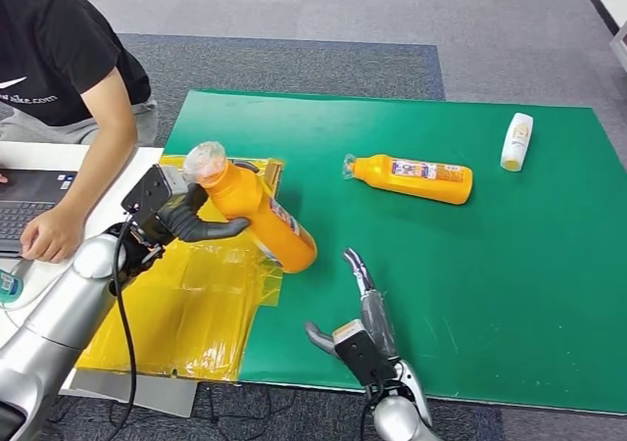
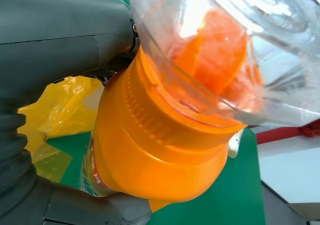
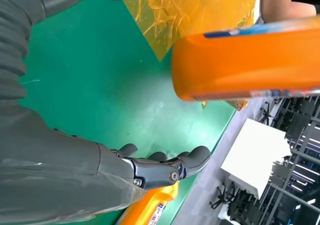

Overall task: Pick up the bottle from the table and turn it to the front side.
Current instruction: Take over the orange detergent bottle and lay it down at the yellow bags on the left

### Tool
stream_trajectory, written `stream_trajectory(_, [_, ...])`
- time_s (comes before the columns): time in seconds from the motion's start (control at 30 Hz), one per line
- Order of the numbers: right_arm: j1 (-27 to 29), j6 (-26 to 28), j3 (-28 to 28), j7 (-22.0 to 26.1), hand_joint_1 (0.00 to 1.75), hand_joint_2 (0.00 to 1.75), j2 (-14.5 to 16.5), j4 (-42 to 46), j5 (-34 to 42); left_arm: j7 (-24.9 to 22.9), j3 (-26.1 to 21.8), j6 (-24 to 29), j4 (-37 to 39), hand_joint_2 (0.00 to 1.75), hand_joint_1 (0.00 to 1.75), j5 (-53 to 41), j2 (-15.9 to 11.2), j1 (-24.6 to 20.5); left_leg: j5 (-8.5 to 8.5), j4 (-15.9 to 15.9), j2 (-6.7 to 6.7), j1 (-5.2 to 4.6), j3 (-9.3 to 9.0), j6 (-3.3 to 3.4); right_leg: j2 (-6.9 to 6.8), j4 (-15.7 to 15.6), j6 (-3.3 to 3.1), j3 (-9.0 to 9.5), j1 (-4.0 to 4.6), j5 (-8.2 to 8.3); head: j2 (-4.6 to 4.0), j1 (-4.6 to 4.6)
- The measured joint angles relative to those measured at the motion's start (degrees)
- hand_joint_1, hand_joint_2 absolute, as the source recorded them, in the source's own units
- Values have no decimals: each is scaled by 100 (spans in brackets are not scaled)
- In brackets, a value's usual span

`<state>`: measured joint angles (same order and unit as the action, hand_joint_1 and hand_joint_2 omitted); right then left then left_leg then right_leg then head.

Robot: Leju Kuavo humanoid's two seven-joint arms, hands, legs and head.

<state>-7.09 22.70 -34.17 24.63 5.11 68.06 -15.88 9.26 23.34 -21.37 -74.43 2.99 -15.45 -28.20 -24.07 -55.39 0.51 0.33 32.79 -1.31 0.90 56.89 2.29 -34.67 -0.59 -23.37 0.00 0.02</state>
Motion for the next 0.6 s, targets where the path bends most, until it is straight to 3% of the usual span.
stream_trajectory(0.3, [-5,-9,-49,11,0,175,0,-6,11,-211,36,-225,-56,175,175,109,-138,-327,1,0,0,1,1,-2,0,0,-1,-2,0,1,0,-2])
stream_trajectory(0.6, [-53,7,-71,20,0,175,4,-74,12,-327,375,-311,71,175,175,-102,-410,-427,3,0,0,1,3,-4,1,0,-2,-4,0,1,0,-1])
